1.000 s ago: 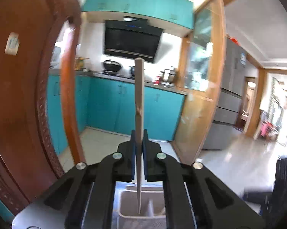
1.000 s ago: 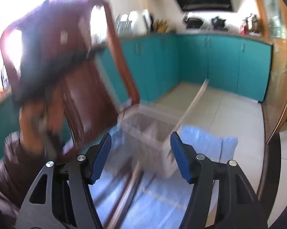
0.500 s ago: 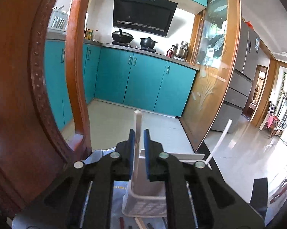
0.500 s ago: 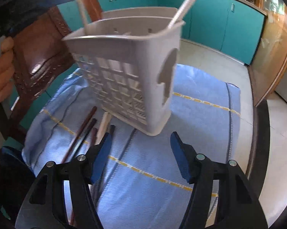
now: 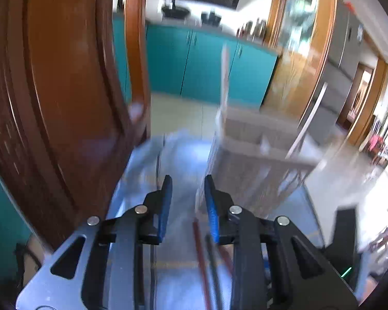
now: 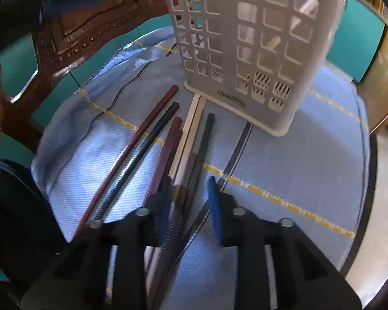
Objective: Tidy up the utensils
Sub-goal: 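Grasp a reddish-brown chopstick with the left tool while the right tool grasps a black chopstick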
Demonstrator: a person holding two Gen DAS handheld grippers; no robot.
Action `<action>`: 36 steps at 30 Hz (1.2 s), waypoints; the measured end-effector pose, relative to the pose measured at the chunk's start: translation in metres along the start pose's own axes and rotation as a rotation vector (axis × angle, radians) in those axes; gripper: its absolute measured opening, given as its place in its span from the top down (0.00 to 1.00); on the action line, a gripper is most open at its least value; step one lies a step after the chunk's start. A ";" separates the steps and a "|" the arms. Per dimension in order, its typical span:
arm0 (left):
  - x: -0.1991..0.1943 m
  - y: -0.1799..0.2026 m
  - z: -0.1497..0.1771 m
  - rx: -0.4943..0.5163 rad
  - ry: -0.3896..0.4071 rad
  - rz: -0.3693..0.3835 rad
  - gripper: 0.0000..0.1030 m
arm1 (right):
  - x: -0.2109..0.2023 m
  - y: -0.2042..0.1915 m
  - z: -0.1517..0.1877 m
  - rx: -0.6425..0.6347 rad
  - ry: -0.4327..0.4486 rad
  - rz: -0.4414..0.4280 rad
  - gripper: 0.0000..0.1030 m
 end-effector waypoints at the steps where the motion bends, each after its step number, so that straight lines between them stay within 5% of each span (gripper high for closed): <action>1: 0.006 0.001 0.007 0.019 -0.037 -0.012 0.74 | -0.002 0.005 0.001 0.030 0.001 -0.017 0.78; 7: 0.028 0.013 0.036 0.125 -0.182 -0.020 0.71 | -0.015 0.023 0.009 0.117 0.022 -0.021 0.78; 11: 0.029 0.021 0.051 0.168 -0.215 -0.017 0.67 | -0.020 0.027 0.014 0.104 0.030 0.083 0.77; 16: 0.035 0.027 0.066 0.194 -0.263 -0.021 0.67 | -0.028 0.046 0.014 0.210 0.093 0.056 0.77; 25: 0.053 0.027 0.068 0.176 -0.303 -0.040 0.67 | -0.025 0.066 -0.004 0.319 0.200 0.041 0.76; 29: 0.063 0.031 0.068 0.184 -0.311 -0.040 0.67 | -0.014 0.059 -0.015 0.266 0.153 0.135 0.92; 36: 0.076 0.031 0.070 0.199 -0.332 -0.053 0.66 | -0.025 0.071 -0.007 0.263 0.135 0.172 0.92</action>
Point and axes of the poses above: each gripper's, at about its wrist camera, not at the fingertips, and x roughly the way its jaws point, y to its right, z to its underside, the point moved 1 cm from there along x, roughly the way its jaws point, and after that the axes turned 11 degrees about -z, right-handed, at the moved point
